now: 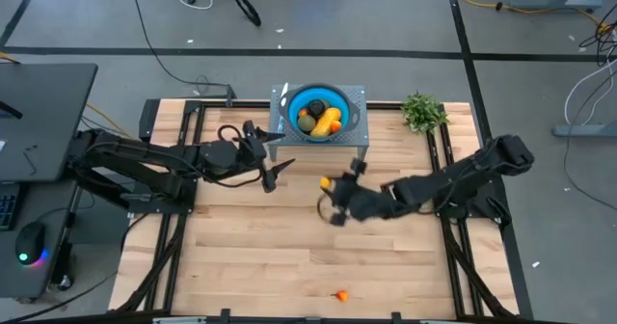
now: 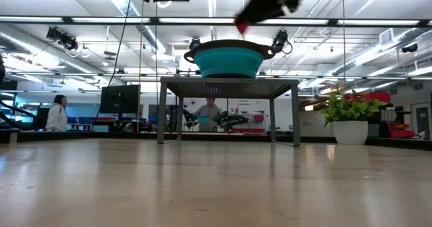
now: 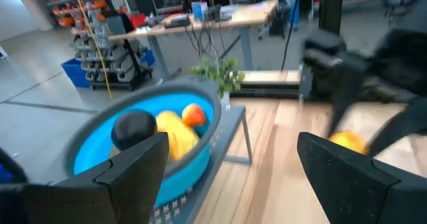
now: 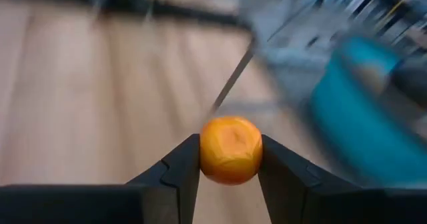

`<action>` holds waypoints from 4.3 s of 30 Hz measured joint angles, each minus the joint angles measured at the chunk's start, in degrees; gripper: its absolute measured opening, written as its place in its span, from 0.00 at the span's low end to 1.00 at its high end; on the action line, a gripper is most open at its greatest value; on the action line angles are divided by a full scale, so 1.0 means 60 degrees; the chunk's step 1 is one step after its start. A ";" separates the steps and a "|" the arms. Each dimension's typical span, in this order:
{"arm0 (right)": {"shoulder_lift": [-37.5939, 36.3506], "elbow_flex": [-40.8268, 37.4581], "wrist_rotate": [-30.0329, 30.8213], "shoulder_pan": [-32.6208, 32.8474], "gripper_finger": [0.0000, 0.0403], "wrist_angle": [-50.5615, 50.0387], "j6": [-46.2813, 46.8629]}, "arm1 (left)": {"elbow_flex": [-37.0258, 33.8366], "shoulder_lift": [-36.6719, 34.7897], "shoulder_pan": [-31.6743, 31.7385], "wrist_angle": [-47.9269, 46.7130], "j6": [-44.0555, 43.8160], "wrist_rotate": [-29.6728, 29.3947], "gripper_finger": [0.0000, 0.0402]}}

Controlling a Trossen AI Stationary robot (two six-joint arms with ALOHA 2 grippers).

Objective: Pick & Place Fruit
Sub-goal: Put the orange pear into the blue strainer bowl

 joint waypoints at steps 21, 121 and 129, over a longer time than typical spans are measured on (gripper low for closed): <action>0.0000 0.0000 0.0919 -0.3493 0.34 0.5118 -0.3633 | 0.0018 -0.0454 -0.0359 -0.0470 0.0090 -0.0485 0.85; 0.3117 -0.0328 -0.4410 0.4388 0.66 0.2219 0.4063 | -0.0004 0.0206 -0.0528 -0.0668 -0.1637 -0.0409 0.85; 0.3877 -0.0331 -0.4167 0.4644 0.66 0.2451 0.3853 | 0.0015 0.0402 -0.0849 -0.0648 -0.2527 -0.0440 0.85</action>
